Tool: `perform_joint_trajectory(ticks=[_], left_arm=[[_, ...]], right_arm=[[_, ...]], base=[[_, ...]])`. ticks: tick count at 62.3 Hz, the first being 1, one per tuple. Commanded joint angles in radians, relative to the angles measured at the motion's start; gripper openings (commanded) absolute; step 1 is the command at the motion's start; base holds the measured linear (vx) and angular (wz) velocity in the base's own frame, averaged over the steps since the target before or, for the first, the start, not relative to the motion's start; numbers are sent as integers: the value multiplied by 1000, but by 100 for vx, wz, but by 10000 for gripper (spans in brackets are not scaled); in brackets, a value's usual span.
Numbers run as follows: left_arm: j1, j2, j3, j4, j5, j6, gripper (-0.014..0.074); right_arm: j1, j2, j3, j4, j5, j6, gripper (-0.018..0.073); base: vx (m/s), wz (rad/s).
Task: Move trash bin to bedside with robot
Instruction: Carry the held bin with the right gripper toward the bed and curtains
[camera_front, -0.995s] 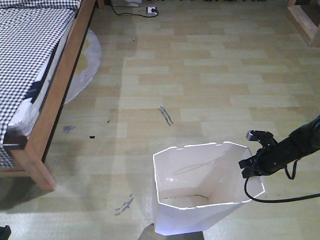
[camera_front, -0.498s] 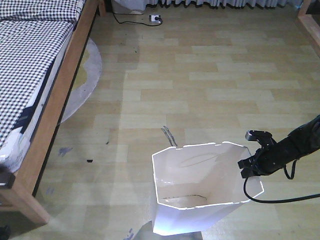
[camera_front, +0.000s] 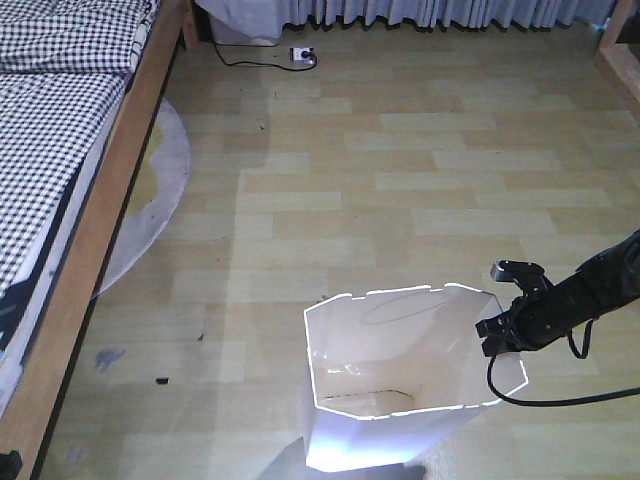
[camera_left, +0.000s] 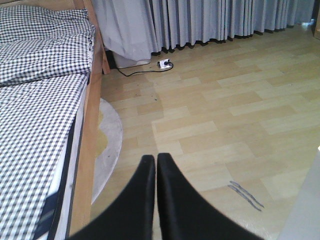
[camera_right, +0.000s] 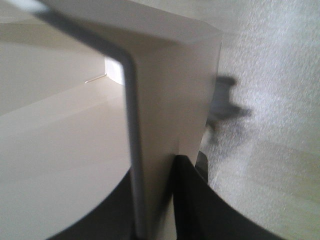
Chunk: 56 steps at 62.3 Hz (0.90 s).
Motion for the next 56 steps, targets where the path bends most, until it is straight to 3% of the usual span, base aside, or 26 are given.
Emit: perform_joint_trajectory(ticks=[1,56], left_arm=[[0,-20,18,0,-69,-5,-7],[0,-20,18,0,-69,-5,-7]], right_arm=[[-5,-78,-8,56,166,-2,0],[-5,-78,-8,56,166,-2,0]], base=[[37,-6],[39,-3]])
